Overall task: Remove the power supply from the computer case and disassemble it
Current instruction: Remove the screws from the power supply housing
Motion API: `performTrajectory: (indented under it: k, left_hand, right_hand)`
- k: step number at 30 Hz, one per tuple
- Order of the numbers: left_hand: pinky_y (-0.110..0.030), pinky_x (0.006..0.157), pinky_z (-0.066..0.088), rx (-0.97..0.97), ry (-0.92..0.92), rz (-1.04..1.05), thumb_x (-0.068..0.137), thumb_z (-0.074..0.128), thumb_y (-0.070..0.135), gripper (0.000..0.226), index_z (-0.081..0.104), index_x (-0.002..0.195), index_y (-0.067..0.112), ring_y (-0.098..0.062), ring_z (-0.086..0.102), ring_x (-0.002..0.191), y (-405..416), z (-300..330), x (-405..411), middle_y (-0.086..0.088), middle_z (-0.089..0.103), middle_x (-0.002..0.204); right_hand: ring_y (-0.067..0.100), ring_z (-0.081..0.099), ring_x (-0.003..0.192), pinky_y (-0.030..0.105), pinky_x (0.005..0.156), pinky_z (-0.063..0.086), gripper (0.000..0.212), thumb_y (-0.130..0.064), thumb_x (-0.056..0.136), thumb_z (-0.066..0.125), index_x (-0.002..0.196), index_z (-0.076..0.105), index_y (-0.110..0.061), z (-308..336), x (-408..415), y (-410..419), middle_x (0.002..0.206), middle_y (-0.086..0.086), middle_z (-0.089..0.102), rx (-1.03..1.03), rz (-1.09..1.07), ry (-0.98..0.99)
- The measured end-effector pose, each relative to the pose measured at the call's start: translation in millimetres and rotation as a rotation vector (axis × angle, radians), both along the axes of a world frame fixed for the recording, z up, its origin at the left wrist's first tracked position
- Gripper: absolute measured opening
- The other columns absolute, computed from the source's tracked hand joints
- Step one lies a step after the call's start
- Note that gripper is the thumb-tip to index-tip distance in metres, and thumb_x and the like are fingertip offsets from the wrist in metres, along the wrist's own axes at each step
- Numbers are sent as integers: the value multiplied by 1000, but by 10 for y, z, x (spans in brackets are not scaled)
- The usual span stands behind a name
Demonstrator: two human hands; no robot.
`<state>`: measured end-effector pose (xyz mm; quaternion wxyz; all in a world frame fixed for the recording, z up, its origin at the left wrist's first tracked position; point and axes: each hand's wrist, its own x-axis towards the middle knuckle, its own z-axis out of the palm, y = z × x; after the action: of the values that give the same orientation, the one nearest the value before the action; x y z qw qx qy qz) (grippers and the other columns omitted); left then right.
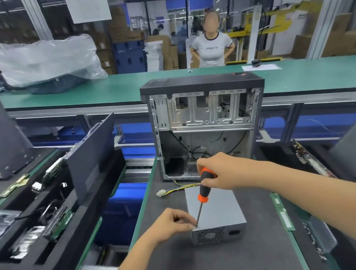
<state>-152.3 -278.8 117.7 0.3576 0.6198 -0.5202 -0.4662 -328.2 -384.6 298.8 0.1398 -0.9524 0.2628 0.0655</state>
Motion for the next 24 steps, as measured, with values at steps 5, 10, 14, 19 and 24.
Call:
performTrajectory:
  k: [5, 10, 14, 19, 24]
  left_hand:
    - [-14, 56, 31, -29, -3, 46, 81, 79, 22, 6, 79, 87, 20, -16, 37, 69, -26, -4, -31, -7, 52, 73]
    - [-7, 56, 35, -18, 30, 42, 83, 77, 13, 6, 78, 88, 11, -2, 46, 60, -11, 25, -72, 2, 64, 70]
    - [-3, 54, 36, -25, 29, 31, 85, 74, 9, 4, 76, 89, 9, 7, 51, 55, -3, 40, -74, 15, 65, 62]
    - [-4, 52, 33, -53, 29, 48, 86, 73, 9, 5, 76, 89, 8, 4, 45, 52, 12, 80, -67, 3, 62, 66]
    - [-4, 52, 33, -51, 33, 41, 87, 71, 6, 7, 74, 91, 2, 5, 44, 48, 13, 56, -62, 13, 60, 58]
  right_hand:
    - [19, 53, 69, 30, 57, 41, 15, -28, 94, 53, 104, 48, -17, -13, 5, 10, 85, 2, 56, -10, -1, -16]
    - [19, 55, 70, 33, 61, 45, 15, -28, 94, 53, 104, 49, -17, -40, 9, 25, 85, 3, 59, 0, -2, -20]
    - [20, 57, 71, 37, 67, 49, 16, -29, 94, 53, 105, 49, -18, -43, 16, 29, 83, 1, 58, -5, 11, -23]
    - [20, 58, 74, 39, 69, 51, 17, -31, 94, 54, 105, 49, -20, -23, 37, 53, 83, -1, 57, -24, 13, -34]
    - [22, 58, 75, 40, 71, 50, 19, -30, 94, 53, 108, 48, -18, -53, 40, 77, 84, -1, 55, -41, 21, -23]
